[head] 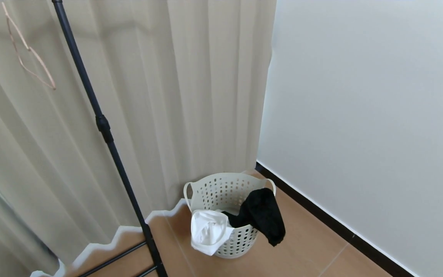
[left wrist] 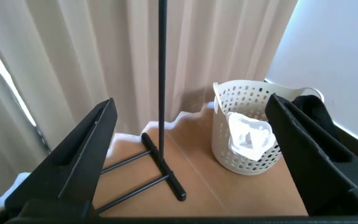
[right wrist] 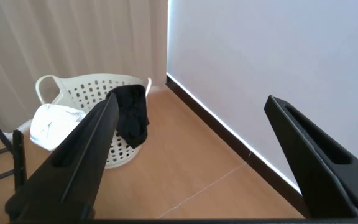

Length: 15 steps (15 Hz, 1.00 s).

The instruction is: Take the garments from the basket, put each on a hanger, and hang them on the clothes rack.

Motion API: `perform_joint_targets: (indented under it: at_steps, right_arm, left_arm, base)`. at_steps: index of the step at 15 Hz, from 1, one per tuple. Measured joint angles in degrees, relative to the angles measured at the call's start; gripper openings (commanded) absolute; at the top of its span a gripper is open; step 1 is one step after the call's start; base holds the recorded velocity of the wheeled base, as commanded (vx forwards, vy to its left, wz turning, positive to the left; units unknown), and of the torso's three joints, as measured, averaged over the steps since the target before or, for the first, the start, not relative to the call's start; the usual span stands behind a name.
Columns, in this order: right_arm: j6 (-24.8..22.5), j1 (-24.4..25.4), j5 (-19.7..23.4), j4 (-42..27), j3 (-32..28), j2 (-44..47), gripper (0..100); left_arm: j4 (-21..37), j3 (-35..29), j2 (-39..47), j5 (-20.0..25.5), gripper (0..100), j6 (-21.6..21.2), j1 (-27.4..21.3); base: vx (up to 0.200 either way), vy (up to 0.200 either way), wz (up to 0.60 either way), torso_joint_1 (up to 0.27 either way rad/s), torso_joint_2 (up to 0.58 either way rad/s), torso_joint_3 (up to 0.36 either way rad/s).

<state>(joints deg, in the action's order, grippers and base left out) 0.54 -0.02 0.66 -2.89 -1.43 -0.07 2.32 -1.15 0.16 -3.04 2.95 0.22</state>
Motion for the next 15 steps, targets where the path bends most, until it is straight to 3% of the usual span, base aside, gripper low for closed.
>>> perform_joint_targets:
  at_steps: [4, 15]
  right_arm:
    - [0.0, 0.0, 0.0, 0.1, 0.0, 0.0, 100]
    - [-0.1, -0.1, 0.0, 0.1, 0.0, 0.0, 100]
  left_arm:
    - [0.0, 0.0, 0.0, 0.0, 100, 0.1, -0.1]
    - [0.1, 0.0, 0.0, 0.0, 100, 0.1, -0.1]
  base:
    - [0.2, 0.05, 0.0, 0.004, 0.0, 0.004]
    - [0.0, 0.0, 0.0, 0.0, 0.0, 0.0]
